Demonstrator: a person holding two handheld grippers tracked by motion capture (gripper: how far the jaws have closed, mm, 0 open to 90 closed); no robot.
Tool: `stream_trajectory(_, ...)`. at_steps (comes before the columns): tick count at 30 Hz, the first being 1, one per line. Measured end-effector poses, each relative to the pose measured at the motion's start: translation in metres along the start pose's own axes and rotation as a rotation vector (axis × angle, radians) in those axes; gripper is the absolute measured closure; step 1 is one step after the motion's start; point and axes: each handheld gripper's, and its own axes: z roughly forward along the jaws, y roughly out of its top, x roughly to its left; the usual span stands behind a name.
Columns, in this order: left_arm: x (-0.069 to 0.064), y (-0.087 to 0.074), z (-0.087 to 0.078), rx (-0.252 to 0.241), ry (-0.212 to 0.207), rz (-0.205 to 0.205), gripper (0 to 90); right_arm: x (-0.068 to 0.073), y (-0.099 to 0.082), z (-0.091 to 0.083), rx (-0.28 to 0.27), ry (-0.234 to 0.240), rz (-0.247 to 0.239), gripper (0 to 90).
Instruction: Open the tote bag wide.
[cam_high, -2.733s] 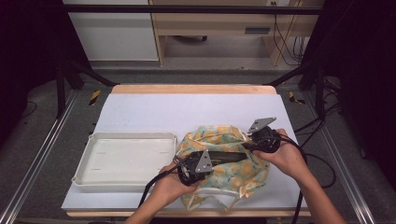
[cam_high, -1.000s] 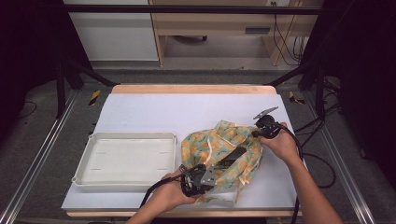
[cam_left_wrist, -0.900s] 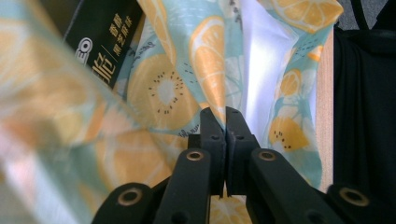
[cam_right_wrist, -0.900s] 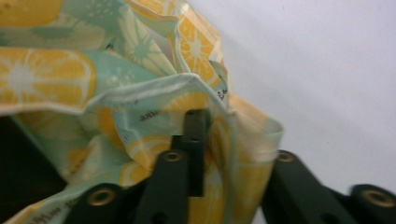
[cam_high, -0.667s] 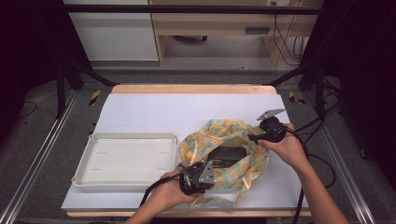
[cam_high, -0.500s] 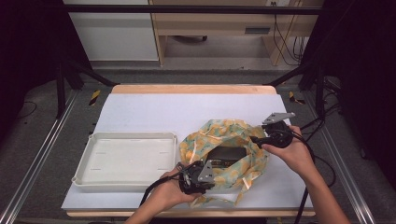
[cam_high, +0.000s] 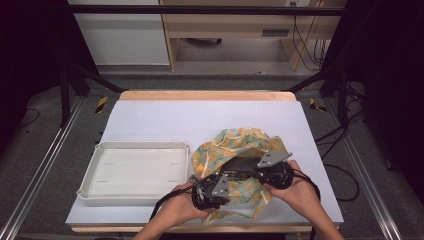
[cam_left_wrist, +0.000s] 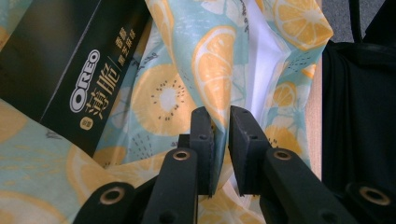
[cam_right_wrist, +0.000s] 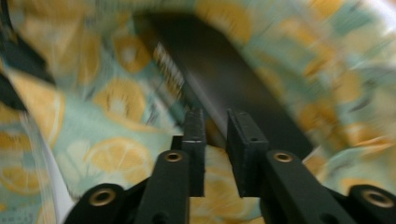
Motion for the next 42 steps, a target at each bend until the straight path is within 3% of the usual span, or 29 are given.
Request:
stream_trajectory(3, 0.001, -0.001, -0.004, -0.024, -0.014, -0.016, 79.6, 0.008, -0.009, 0.002, 0.038, -0.007, 0.006, 84.7)
stream_trajectory(8, 0.005, 0.000, -0.013, -0.058, -0.023, -0.029, 75.3, 0.015, -0.024, -0.002, 0.032, -0.015, 0.044, 86.7)
stream_trajectory(9, 0.006, 0.001, -0.019, -0.083, -0.016, -0.036, 72.7, 0.016, -0.032, -0.001, 0.031, -0.011, 0.066, 86.6)
stream_trajectory(11, 0.007, 0.002, -0.023, -0.083, -0.006, -0.030, 68.1, 0.016, -0.034, 0.000, 0.028, -0.009, 0.074, 86.3)
stream_trajectory(14, 0.009, 0.004, -0.033, -0.117, 0.035, -0.043, 60.0, 0.013, -0.043, 0.002, 0.010, -0.016, 0.095, 85.4)
stream_trajectory(18, 0.018, 0.008, -0.052, -0.149, 0.147, -0.074, 53.6, 0.013, -0.046, 0.000, -0.018, -0.019, 0.102, 83.4)
stream_trajectory(19, 0.018, 0.008, -0.052, -0.149, 0.147, -0.074, 51.5, 0.013, -0.046, 0.000, -0.018, -0.019, 0.102, 83.4)
stream_trajectory(21, 0.027, 0.012, -0.061, -0.164, 0.224, -0.103, 46.8, 0.016, -0.046, -0.003, -0.037, -0.015, 0.096, 79.6)
stream_trajectory(22, 0.027, 0.012, -0.061, -0.164, 0.224, -0.103, 43.6, 0.017, -0.045, -0.003, -0.051, -0.013, 0.090, 78.2)
stream_trajectory(23, 0.035, 0.014, -0.063, -0.152, 0.289, -0.121, 41.5, 0.018, -0.044, -0.004, -0.059, -0.012, 0.081, 76.7)
stream_trajectory(26, 0.043, 0.016, -0.060, -0.137, 0.305, -0.143, 37.4, 0.020, -0.042, -0.007, -0.071, -0.019, 0.068, 73.5)
stream_trajectory(29, 0.054, 0.022, -0.046, -0.052, 0.318, -0.129, 31.4, 0.024, -0.039, -0.014, -0.106, -0.017, 0.055, 69.0)
stream_trajectory(30, 0.054, 0.022, -0.046, -0.052, 0.318, -0.129, 30.7, 0.024, -0.039, -0.014, -0.106, -0.017, 0.055, 69.0)
stream_trajectory(34, 0.067, 0.020, -0.025, 0.033, 0.330, -0.142, 34.3, 0.030, -0.037, -0.019, -0.135, -0.014, 0.046, 60.7)
stream_trajectory(37, 0.071, 0.018, -0.022, 0.051, 0.315, -0.147, 42.0, 0.033, -0.035, -0.021, -0.147, -0.005, 0.043, 56.3)
stream_trajectory(38, 0.074, 0.016, -0.021, 0.062, 0.320, -0.154, 46.7, 0.034, -0.034, -0.022, -0.155, 0.001, 0.035, 54.1)
stream_trajectory(39, 0.076, 0.015, -0.022, 0.065, 0.324, -0.155, 57.9, 0.037, -0.032, -0.023, -0.170, 0.015, 0.028, 49.8)
stream_trajectory(42, 0.077, 0.012, -0.023, 0.073, 0.321, -0.152, 67.7, 0.042, -0.028, -0.024, -0.195, 0.034, 0.014, 43.6)
